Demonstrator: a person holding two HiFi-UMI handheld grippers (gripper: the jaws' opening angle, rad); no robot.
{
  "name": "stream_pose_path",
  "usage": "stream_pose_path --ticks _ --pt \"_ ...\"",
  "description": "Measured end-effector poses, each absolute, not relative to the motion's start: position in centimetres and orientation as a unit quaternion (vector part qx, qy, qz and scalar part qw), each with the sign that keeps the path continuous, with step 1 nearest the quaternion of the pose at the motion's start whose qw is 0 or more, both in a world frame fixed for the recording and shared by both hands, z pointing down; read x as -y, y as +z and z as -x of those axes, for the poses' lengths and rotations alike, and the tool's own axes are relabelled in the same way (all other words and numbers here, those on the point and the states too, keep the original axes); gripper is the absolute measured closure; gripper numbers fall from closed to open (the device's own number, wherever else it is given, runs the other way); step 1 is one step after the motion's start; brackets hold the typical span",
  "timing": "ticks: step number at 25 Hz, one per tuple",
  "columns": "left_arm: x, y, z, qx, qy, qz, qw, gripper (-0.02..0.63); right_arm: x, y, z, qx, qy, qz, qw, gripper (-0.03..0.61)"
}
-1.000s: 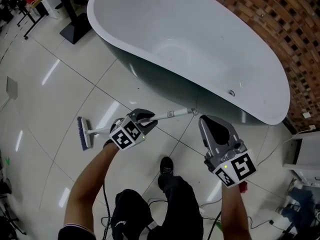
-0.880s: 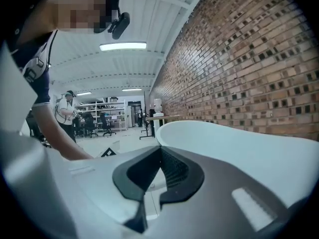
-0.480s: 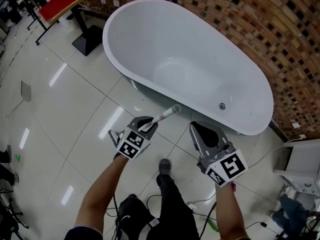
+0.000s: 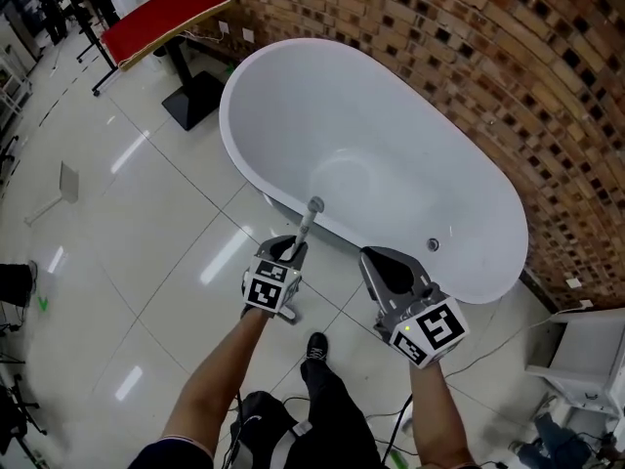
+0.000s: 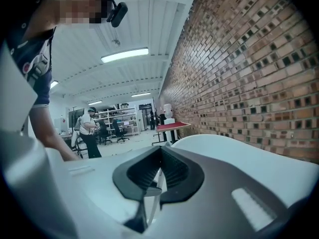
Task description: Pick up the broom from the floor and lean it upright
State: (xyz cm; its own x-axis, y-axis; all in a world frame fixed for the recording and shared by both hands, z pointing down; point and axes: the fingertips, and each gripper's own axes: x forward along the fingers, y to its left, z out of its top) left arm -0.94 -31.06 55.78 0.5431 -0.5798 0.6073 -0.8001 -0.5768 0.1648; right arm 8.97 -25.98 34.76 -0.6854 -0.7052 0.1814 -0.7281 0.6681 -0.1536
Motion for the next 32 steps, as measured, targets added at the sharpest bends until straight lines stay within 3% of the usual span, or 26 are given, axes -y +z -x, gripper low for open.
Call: stream_pose_path --ticks 25,32 --pt "44.6 58.9 1.3 0.480 0.263 -0.814 0.193 0.528 32.5 37.6 -11.6 0.906 0.140 -0.395 0.055 0.575" --pt "43.5 58.5 1.4 0.465 0.264 -0.817 0.215 0.469 32.9 37.4 -11.3 0.907 0.143 -0.393 0.055 0.575"
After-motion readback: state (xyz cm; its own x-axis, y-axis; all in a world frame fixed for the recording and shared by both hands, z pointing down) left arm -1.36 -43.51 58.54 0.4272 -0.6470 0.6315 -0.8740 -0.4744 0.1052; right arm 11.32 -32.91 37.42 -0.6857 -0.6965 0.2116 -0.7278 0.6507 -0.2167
